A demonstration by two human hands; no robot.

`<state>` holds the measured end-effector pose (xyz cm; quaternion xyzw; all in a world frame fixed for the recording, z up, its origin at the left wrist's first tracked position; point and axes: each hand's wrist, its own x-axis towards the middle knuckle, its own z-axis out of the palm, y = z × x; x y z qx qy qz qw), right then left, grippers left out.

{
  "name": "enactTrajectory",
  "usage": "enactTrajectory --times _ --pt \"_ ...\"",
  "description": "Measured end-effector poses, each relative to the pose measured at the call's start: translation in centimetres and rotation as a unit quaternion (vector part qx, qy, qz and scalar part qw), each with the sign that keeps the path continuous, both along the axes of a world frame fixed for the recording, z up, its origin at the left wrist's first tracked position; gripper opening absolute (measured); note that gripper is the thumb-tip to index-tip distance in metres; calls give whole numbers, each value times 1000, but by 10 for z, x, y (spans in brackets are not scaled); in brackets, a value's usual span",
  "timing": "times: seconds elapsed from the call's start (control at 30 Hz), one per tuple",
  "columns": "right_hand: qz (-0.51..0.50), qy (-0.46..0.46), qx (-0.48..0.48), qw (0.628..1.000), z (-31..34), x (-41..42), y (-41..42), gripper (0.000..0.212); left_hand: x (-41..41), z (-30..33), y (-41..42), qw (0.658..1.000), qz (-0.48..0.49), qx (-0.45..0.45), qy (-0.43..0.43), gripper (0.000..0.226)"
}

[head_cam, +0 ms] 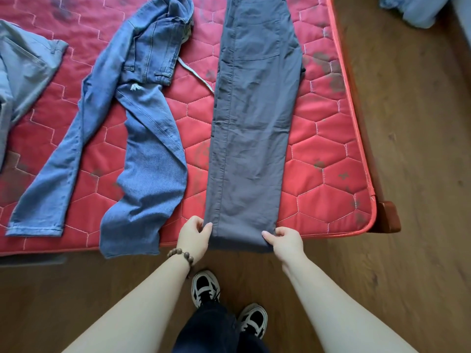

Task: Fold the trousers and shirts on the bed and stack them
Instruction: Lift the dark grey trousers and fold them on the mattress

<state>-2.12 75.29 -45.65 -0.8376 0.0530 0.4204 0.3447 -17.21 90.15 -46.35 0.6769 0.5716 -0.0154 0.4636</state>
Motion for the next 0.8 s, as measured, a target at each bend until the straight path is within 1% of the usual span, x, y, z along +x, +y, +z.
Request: enactTrajectory --times 0.03,0.07,0.17,0.23,0.3,0.33,0.37,0.43,0.47,0.5,0.57,0.63,0.67,0.7,0.73,0.77,0.8 --pt "-2 -12 1 1000 1 0 -1 27 0 0 -2 1000 7 5 -2 28" --pt "-5 -17 4 1000 3 -1 -2 31 2 2 -4 1000 19 9 -1 27" --pt "16 -38 31 999 13 -2 -6 23 4 11 -7 997 69 -6 -23 14" --pt "28 -25 66 997 22 1 -10 18 1 21 -6 995 77 -22 -59 29" --pt "40 15 111 993 31 6 -16 32 -2 34 -2 995 45 -33 -85 34" --pt "44 48 136 988 37 9 -18 42 -4 41 1 993 41 -54 -93 36" --pt "47 81 159 983 44 12 -21 51 -5 49 4 988 51 -95 -107 41" --pt "70 121 194 971 58 19 -27 64 -8 64 10 959 90 -220 -154 47" --pt "94 130 206 965 65 23 -30 67 -10 71 14 943 95 -267 -174 46" --pt "121 134 215 960 73 26 -33 68 -12 79 17 935 80 -293 -182 41" --pt "166 143 217 951 87 31 -35 64 -14 94 20 928 41 -311 -199 37" --pt "202 131 204 949 101 36 -33 56 -11 108 23 929 10 -307 -205 43" --pt "222 104 194 950 108 39 -30 55 -8 114 26 936 -10 -292 -199 44" --pt "247 57 181 950 114 43 -28 56 -4 121 29 947 -42 -258 -186 42" --pt "273 0 167 947 121 48 -25 56 1 127 34 962 -86 -198 -166 40" --pt "292 -51 160 942 127 54 -20 54 7 133 39 973 -133 -120 -145 37" --pt "301 -87 162 936 133 61 -14 50 15 140 46 976 -169 -45 -127 32"
